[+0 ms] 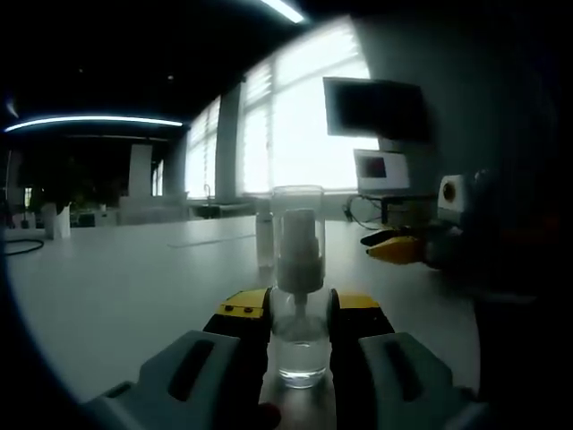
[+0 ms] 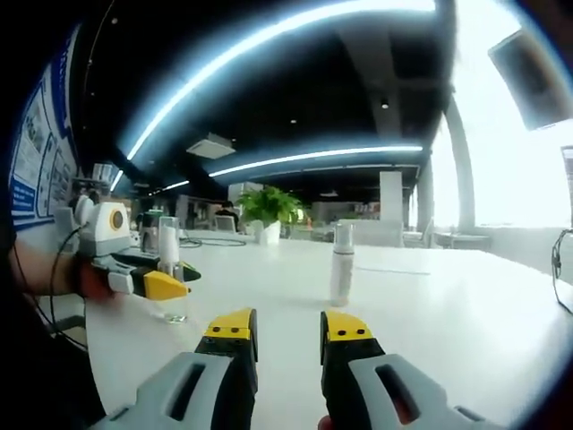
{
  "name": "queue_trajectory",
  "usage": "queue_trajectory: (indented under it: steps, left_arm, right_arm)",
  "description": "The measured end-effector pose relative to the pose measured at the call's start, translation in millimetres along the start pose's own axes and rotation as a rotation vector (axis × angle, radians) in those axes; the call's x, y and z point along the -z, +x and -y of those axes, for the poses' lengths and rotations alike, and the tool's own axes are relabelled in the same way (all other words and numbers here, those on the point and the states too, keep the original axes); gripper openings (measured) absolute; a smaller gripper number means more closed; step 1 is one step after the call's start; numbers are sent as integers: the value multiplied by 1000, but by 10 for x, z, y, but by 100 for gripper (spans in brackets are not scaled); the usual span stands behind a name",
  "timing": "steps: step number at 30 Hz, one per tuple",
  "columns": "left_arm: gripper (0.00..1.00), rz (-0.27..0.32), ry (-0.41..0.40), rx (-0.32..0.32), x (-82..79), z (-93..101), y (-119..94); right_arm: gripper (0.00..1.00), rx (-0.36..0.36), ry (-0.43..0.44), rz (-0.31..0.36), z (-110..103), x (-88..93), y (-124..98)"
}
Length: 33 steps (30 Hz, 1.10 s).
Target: Clamp pump bottle remove cover press pump head put on cover
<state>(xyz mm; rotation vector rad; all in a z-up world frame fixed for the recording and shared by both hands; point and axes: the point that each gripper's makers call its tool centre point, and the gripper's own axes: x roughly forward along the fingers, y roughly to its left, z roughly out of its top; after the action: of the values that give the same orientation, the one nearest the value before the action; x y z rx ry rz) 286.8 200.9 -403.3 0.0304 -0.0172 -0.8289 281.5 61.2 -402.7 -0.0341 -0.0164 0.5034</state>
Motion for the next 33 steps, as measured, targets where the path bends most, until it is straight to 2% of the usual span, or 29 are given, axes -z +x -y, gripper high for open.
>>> queue_trajectory:
  steps: [21, 28, 33]
  left_arm:
    - [16, -6, 7, -31, 1, -71, 0]
    - [16, 47, -99, -68, -101, -244, -23]
    - [16, 63, -127, -90, -124, -328, -24]
  right_arm:
    - [22, 2, 0, 16, 15, -31, -8]
    - [22, 4, 3, 18, 10, -41, -20]
    - [22, 7, 6, 18, 18, -40, -17]
